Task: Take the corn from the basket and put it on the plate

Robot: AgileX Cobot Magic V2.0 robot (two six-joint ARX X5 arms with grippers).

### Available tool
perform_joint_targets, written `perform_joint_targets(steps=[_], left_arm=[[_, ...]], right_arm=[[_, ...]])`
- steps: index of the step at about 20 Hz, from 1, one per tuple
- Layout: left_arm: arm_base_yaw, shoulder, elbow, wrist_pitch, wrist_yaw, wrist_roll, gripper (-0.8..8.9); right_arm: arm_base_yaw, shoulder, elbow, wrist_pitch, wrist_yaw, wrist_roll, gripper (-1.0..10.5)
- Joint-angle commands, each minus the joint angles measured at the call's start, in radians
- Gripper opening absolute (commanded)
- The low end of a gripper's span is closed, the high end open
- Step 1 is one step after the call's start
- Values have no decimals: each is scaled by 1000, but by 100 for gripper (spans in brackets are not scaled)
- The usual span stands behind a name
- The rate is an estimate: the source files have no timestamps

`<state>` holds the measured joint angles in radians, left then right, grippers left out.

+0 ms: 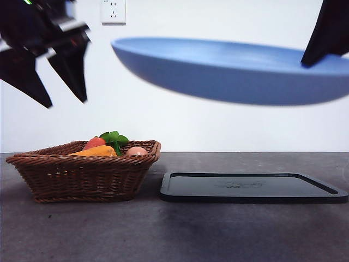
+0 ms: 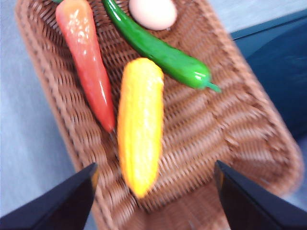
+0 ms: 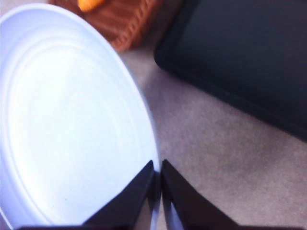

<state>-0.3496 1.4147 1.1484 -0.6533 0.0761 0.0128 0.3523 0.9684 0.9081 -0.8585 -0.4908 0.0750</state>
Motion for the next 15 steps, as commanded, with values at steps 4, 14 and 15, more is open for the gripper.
perform_joint_targets(steps=[4,14,15], left_arm=[[-19,234,134,34,-21,59,385],[-32,397,149,68,-53,92,385],[-32,400,149,69,-53,92,385]], right_arm=[[3,-67,17,2,-6,56,2],[3,-75,17,-10,-5,56,2],[3,-75,17,-10,-5,56,2]])
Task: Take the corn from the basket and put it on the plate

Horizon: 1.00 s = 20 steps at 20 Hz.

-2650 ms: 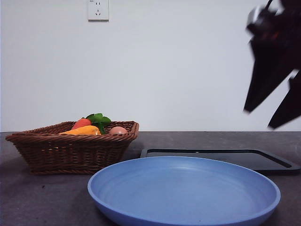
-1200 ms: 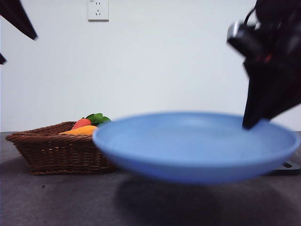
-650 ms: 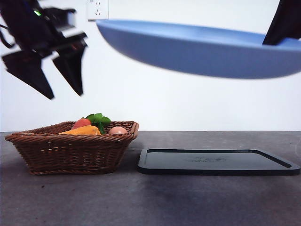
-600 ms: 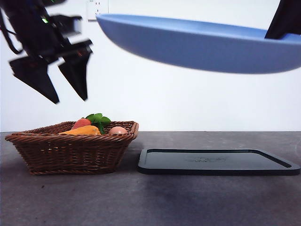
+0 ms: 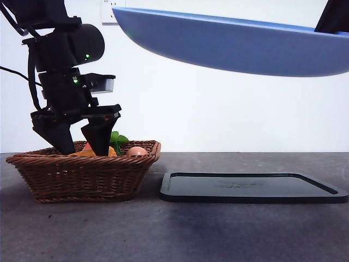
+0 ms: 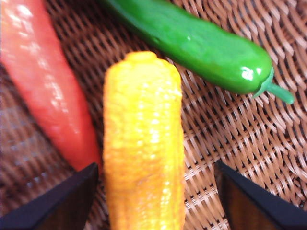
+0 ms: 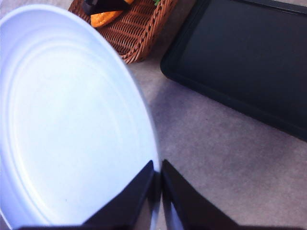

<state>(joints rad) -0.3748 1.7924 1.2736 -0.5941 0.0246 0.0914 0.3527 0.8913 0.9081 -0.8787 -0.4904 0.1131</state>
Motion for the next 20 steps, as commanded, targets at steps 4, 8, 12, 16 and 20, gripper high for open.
perform_joint_targets(steps=[4,8,12,16,20], left_arm=[[-9,43,24,10,-3,13,354],[-17,57,24,5,-3,2,294],[-18,55,24,3,-3,-7,170],[-18,29,33,-19,-3,-40,152],[-18,-112,33,-45,4,-79,152]], right_arm=[[3,2,17,10,-5,18,2],[3,2,17,11,2,18,2],[3,2,17,11,27,18,2],[3,3,17,11,29,19,2],[3,43,16,14,129,35,2]])
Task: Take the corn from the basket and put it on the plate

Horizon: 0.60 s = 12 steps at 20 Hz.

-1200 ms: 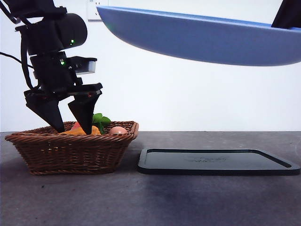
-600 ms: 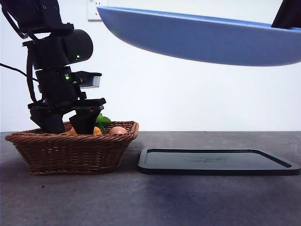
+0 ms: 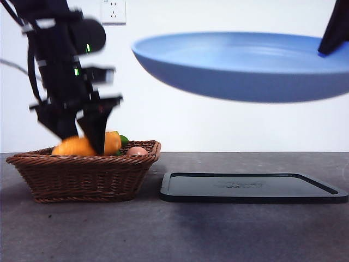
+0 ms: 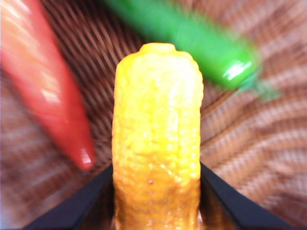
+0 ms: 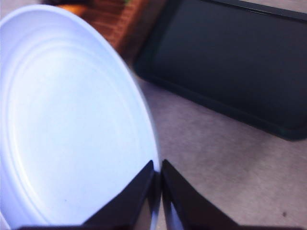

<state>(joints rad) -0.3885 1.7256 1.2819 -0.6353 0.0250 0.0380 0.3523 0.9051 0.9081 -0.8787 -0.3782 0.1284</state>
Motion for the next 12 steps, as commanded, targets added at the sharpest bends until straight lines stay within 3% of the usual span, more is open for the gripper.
perform_joint_targets(steps=[1,6,9,12], left_arm=[[-6,-97,24,-13,32,-32,152],[-63,-312,24,-31,206,-66,152],[-149,-307,24,-31,290,-77,152],[-253,-257,24,-29,290,-71,152]], right_arm=[[1,63,16,21,34,22,2],[-5,271,16,140,19,33,2],[-23,371,16,219,-58,59,2],[-29,409,16,267,-84,84,2]])
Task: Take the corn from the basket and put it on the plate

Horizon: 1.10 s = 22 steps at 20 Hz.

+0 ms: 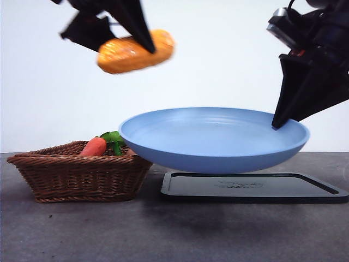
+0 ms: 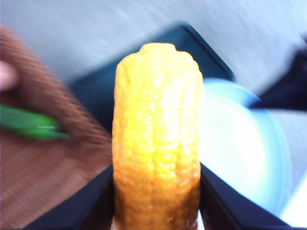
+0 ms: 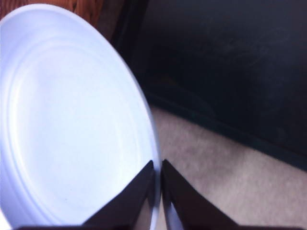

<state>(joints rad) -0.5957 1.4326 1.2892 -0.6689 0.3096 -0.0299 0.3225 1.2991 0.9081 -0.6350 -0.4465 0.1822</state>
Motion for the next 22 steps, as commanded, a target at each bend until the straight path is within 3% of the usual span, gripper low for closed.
perform_joint_targets(steps=[1,7,10,13,22], left_arm=[[-75,60,16,9,5,6,152],[-188,195,16,15,0,94,152],[-210,238,16,11,-6,97,202],[-227,249,16,10,-73,98,285],[-233,249,17,-4,-74,97,382]], right_arm=[[-1,16,16,34,-25,37,2],[-11,15,16,44,-62,46,2],[-12,15,16,44,-69,46,2],[-12,15,16,44,-71,45,2],[-12,15,16,44,-70,44,2]])
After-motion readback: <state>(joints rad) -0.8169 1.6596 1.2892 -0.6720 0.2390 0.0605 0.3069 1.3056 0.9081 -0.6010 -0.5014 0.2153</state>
